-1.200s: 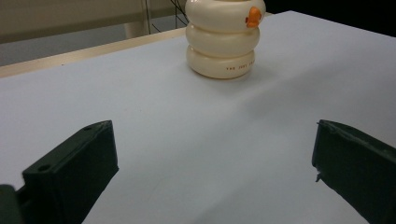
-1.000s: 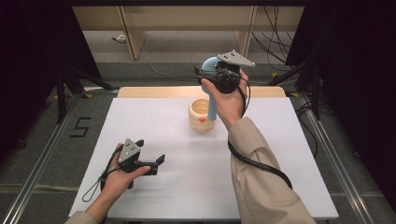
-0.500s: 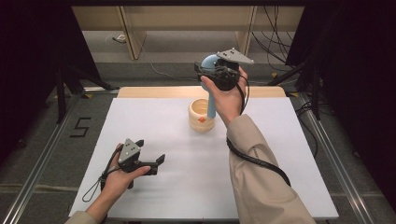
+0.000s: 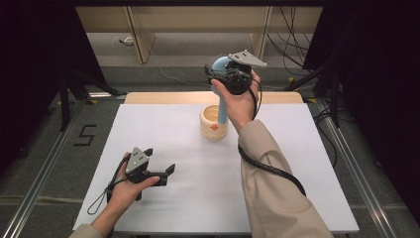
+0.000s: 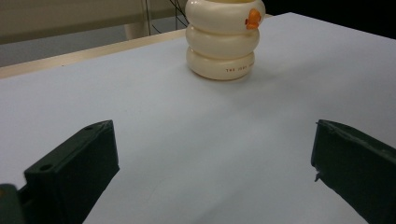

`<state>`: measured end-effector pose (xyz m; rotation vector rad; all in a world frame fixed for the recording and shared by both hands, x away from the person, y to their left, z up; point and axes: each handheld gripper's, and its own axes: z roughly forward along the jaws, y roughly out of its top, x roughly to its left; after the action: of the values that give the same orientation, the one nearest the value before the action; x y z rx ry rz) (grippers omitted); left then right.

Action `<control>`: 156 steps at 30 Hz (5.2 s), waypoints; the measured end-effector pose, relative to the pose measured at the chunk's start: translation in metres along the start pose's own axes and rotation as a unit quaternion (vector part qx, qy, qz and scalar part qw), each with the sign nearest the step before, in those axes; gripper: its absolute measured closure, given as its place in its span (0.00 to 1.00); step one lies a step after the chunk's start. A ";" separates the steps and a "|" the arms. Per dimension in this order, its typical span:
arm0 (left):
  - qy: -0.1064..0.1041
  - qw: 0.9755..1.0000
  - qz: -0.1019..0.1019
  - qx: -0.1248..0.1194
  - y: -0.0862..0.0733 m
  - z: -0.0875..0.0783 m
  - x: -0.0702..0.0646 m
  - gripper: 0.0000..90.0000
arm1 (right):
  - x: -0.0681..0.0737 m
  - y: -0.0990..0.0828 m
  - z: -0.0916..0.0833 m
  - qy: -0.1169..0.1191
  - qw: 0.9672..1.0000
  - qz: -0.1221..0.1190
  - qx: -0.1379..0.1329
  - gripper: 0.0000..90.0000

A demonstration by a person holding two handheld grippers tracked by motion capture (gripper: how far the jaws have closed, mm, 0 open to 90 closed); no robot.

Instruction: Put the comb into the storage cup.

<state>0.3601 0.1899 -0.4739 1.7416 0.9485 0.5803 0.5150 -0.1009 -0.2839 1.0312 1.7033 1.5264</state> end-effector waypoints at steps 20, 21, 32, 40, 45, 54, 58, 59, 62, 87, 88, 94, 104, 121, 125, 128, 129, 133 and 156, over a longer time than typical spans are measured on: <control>-0.001 1.000 -0.001 0.001 0.000 0.000 0.000 0.00 | -0.003 0.000 0.009 -0.007 1.000 -0.001 -0.012 0.29; -0.001 1.000 -0.001 0.001 0.000 0.000 0.000 0.00 | -0.003 0.000 0.009 -0.007 1.000 -0.001 -0.012 0.29; -0.001 1.000 -0.003 0.000 0.000 0.000 0.001 0.00 | -0.003 -0.001 0.014 -0.006 1.000 -0.001 -0.012 0.29; -0.001 1.000 -0.002 0.000 0.000 0.000 0.001 0.00 | -0.003 0.000 0.017 -0.007 1.000 -0.001 -0.016 0.29; 0.000 1.000 -0.002 -0.001 0.000 0.000 0.001 0.00 | -0.002 -0.001 0.019 -0.005 1.000 -0.002 -0.017 0.29; -0.001 1.000 -0.002 0.001 0.000 0.000 0.001 0.00 | -0.004 -0.004 0.023 -0.008 1.000 -0.004 -0.018 0.29; -0.002 1.000 -0.003 0.000 0.000 0.000 0.001 0.01 | -0.004 -0.005 0.025 -0.007 1.000 -0.002 -0.018 0.29; -0.002 1.000 -0.003 0.000 0.000 0.000 0.001 0.01 | -0.004 -0.006 0.025 -0.007 1.000 -0.003 -0.018 0.29; -0.001 1.000 -0.004 0.000 0.000 0.000 0.001 0.01 | -0.003 -0.006 0.026 -0.008 1.000 -0.001 -0.018 0.29; -0.003 1.000 -0.002 0.002 -0.001 0.001 0.000 0.01 | -0.002 -0.015 0.036 -0.016 1.000 -0.010 -0.014 0.28; -0.003 1.000 -0.002 0.002 -0.001 0.001 0.000 0.01 | -0.003 -0.015 0.036 -0.016 1.000 -0.010 -0.014 0.28; -0.004 1.000 -0.002 0.002 -0.001 0.001 0.000 0.01 | -0.003 -0.018 0.038 -0.018 1.000 -0.010 -0.012 0.28; -0.004 1.000 -0.002 0.002 -0.001 0.001 0.000 0.01 | -0.004 -0.022 0.040 -0.019 1.000 -0.009 -0.013 0.28; -0.004 1.000 -0.003 0.003 -0.002 0.002 -0.001 0.01 | -0.005 -0.028 0.044 -0.022 1.000 -0.006 -0.009 0.28; -0.004 1.000 -0.004 0.003 -0.002 0.002 -0.001 0.01 | -0.005 -0.029 0.045 -0.022 1.000 -0.008 -0.009 0.28; -0.005 1.000 -0.003 0.003 -0.002 0.002 -0.001 0.01 | -0.005 -0.031 0.045 -0.022 1.000 -0.008 -0.007 0.28; -0.005 1.000 -0.003 0.003 -0.002 0.002 -0.001 0.01 | -0.005 -0.031 0.045 -0.022 1.000 -0.008 -0.006 0.28; -0.005 1.000 -0.003 0.004 -0.002 0.002 -0.001 0.01 | -0.006 -0.034 0.046 -0.023 1.000 -0.007 -0.005 0.28; -0.006 1.000 -0.004 0.005 -0.003 0.003 -0.002 0.01 | -0.008 -0.041 0.049 -0.024 1.000 -0.006 0.000 0.28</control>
<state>0.3605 0.1875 -0.4772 1.7477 0.9500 0.5601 0.5545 -0.0839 -0.3319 1.0465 1.6736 1.4827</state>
